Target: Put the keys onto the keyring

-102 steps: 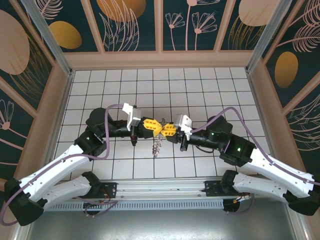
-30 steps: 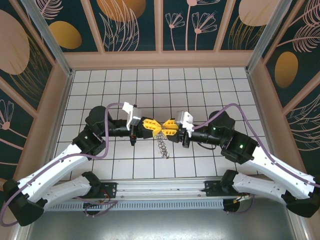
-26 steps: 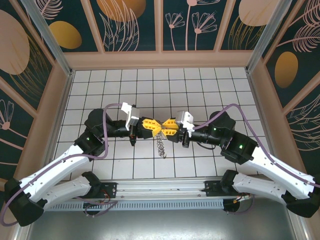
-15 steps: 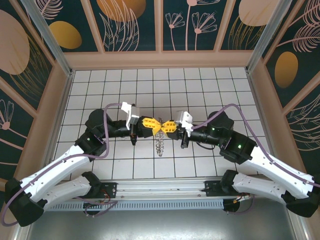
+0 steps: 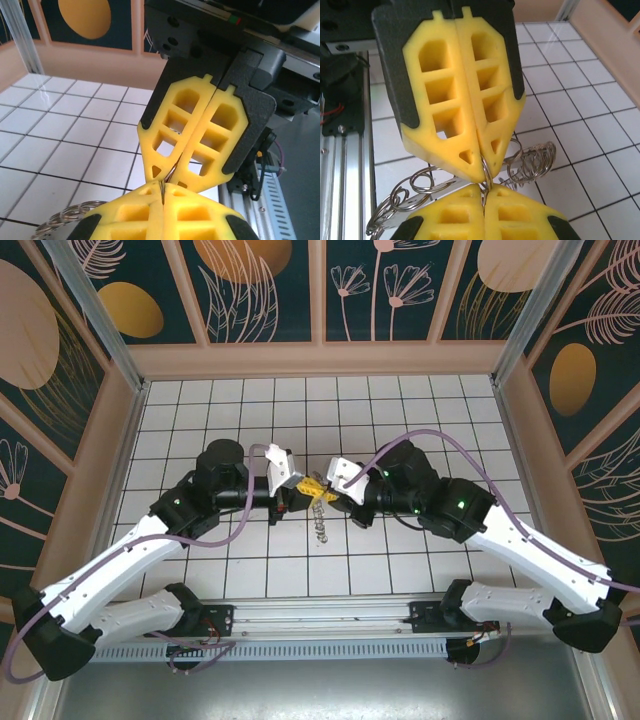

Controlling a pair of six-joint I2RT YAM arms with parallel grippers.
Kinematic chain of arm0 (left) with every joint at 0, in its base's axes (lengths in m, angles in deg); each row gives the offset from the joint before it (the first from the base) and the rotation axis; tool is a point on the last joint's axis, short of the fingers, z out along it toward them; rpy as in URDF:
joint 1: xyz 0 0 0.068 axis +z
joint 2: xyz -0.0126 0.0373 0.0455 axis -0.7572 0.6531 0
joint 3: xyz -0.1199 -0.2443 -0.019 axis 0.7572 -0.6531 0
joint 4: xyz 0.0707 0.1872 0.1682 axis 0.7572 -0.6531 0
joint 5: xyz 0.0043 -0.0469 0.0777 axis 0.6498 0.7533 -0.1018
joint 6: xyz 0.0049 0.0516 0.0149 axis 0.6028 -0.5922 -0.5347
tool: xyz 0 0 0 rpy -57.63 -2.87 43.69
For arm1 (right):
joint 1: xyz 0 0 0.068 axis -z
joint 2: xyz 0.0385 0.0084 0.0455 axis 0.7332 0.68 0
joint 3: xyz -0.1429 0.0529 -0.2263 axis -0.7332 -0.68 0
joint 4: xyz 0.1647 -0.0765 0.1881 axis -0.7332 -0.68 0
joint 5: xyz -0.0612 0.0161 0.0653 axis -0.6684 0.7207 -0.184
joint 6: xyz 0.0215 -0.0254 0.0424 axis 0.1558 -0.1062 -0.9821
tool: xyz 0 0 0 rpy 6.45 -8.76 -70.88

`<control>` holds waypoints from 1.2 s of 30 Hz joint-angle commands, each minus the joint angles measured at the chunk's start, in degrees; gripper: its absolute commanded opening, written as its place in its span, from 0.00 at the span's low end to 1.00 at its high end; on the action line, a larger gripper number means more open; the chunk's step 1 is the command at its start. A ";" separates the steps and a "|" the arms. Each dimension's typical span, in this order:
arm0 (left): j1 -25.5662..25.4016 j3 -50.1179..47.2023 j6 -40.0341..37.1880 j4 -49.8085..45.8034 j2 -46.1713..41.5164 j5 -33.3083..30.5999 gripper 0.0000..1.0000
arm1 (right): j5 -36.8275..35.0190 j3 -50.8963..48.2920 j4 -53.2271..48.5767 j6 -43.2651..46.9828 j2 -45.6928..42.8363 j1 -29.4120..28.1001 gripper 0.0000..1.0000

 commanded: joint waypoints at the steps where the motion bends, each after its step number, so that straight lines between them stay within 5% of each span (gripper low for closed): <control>1: -0.97 0.65 -3.10 -6.63 1.40 4.66 0.00 | -0.98 5.64 3.89 3.48 1.03 0.89 0.00; 6: -0.97 0.72 -0.27 -2.98 -0.98 5.98 0.00 | 0.21 6.71 4.80 3.73 1.89 2.08 0.00; 14: -0.94 -1.50 8.14 12.18 -3.52 7.40 0.00 | 6.32 -5.99 21.88 -5.19 -4.21 2.16 0.17; 20: -0.99 -2.11 12.31 20.64 -3.73 9.09 0.00 | 8.74 -13.16 34.35 -10.04 -8.48 2.16 0.18; 36: -0.97 -6.17 21.21 36.14 -4.38 9.47 0.00 | 5.98 -18.71 38.16 -10.67 -14.29 2.17 0.13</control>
